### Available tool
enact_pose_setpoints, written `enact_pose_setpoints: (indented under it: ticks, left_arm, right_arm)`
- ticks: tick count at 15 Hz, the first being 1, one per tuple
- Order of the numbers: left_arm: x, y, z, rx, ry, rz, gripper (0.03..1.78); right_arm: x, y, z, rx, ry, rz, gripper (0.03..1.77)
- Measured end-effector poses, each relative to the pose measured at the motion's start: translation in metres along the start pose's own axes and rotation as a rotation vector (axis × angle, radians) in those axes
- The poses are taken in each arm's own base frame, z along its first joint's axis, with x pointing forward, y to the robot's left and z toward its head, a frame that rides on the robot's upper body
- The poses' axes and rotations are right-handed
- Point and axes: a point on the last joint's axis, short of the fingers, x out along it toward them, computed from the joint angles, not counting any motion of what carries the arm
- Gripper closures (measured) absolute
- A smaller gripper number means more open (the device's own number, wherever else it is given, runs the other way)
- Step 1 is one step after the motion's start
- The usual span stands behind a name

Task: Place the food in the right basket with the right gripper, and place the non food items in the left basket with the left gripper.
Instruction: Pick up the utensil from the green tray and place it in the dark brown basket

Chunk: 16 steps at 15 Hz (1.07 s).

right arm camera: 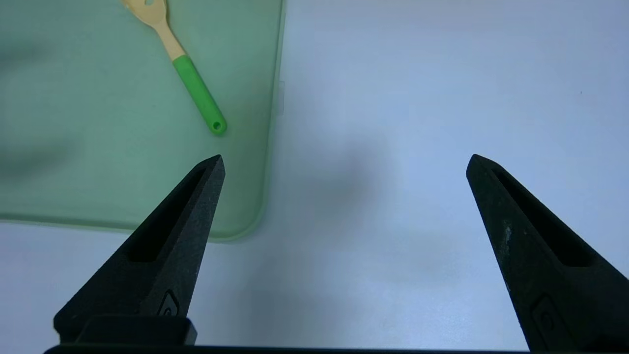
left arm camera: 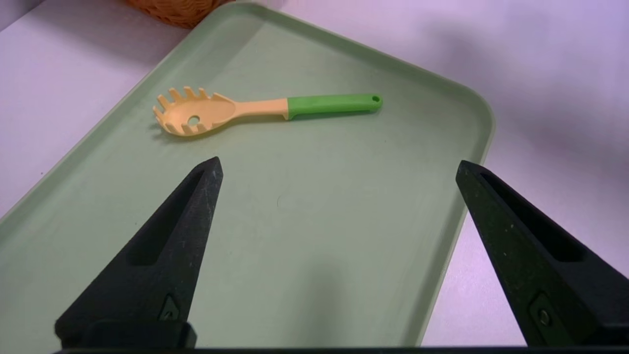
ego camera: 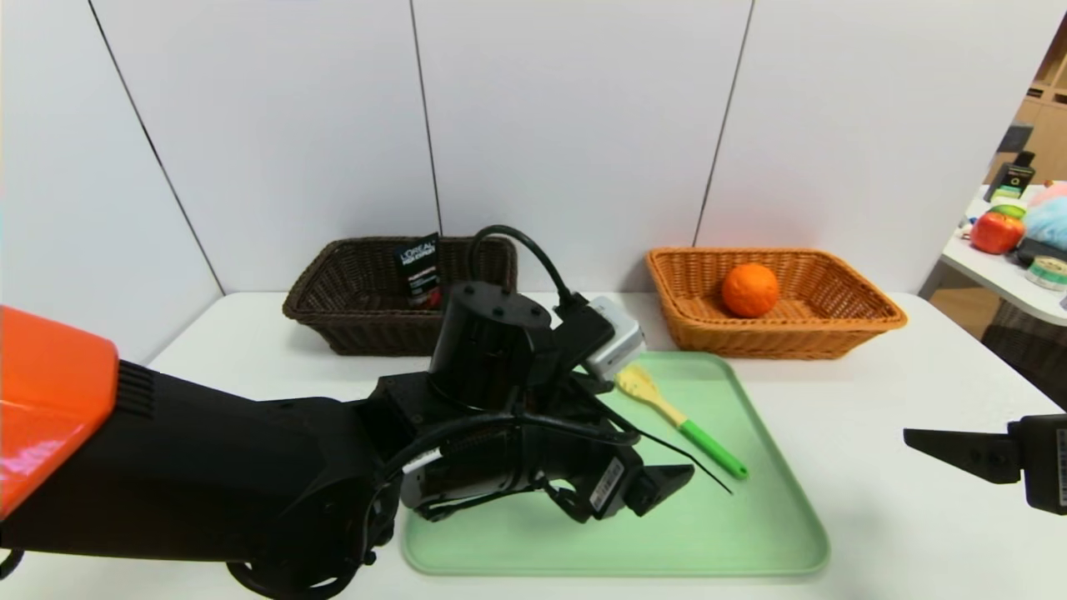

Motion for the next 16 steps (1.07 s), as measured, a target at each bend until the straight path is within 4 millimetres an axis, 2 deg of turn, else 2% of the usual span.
enact_pose_setpoints:
  ticks: [6, 11, 16]
  left_arm:
    - [0.033, -0.015, 0.016, -0.059, 0.03, 0.193, 0.12]
    - [0.067, -0.048, 0.012, -0.056, 0.065, 0.433, 0.12]
    - [0.091, -0.063, 0.015, -0.115, 0.084, 0.556, 0.12]
  right_arm:
    - [-0.002, -0.001, -0.013, 0.016, 0.015, 0.001, 0.11]
    - [-0.004, -0.001, -0.024, 0.025, 0.03, 0.011, 0.11]
    - [-0.005, -0.001, -0.03, 0.036, 0.036, 0.031, 0.11]
